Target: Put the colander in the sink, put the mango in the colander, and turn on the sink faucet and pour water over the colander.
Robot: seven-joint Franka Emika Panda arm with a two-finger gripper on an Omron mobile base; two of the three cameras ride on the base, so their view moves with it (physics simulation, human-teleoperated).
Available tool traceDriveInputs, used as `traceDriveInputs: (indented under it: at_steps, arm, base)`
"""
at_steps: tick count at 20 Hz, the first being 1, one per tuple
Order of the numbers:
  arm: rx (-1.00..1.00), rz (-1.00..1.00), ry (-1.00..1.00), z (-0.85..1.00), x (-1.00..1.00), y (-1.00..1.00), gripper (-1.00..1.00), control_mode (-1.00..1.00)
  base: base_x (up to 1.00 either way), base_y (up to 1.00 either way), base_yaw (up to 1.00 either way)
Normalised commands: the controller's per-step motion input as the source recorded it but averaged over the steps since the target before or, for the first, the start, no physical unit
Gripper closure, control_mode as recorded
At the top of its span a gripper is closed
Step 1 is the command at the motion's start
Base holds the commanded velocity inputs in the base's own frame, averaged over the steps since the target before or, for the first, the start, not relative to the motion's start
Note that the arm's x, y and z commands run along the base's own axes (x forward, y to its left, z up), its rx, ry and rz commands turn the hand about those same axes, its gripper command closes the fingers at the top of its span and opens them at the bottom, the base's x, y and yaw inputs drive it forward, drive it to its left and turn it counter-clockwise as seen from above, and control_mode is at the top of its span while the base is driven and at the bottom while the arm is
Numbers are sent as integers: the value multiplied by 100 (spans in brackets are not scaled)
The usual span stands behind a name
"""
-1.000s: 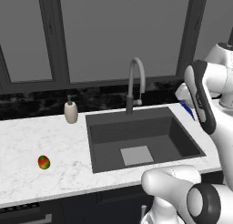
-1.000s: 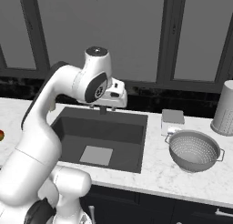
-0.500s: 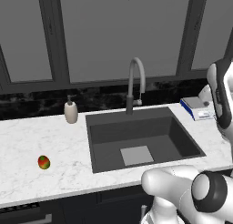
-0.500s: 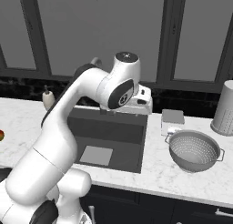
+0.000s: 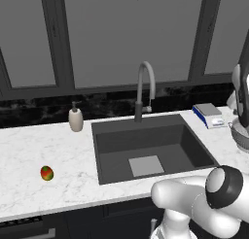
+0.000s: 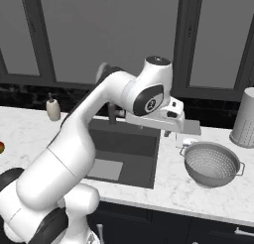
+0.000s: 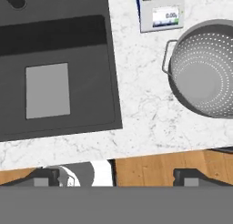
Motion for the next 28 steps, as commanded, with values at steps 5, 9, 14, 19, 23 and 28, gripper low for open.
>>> traceDriveInputs:
  at_steps: [5,9,14,19,23,28]
  arm:
    - [-5,-18,19,-1,0,-11,-100,-100]
    - [-8,-11,9,-29,0,-24,-100,-100]
    - [-3,-4,0,-58,0,-23,-100,-100]
    - [0,0,-2,-43,0,-13,-100,-100]
    - [1,0,-5,-33,9,-38,-100,-100]
    - [0,1,-2,-26,26,-18,-100,-100]
  base:
    - [0,0,0]
    - [0,0,0]
    - [0,0,0]
    - [0,0,0]
    - [0,0,0]
    - [0,0,0]
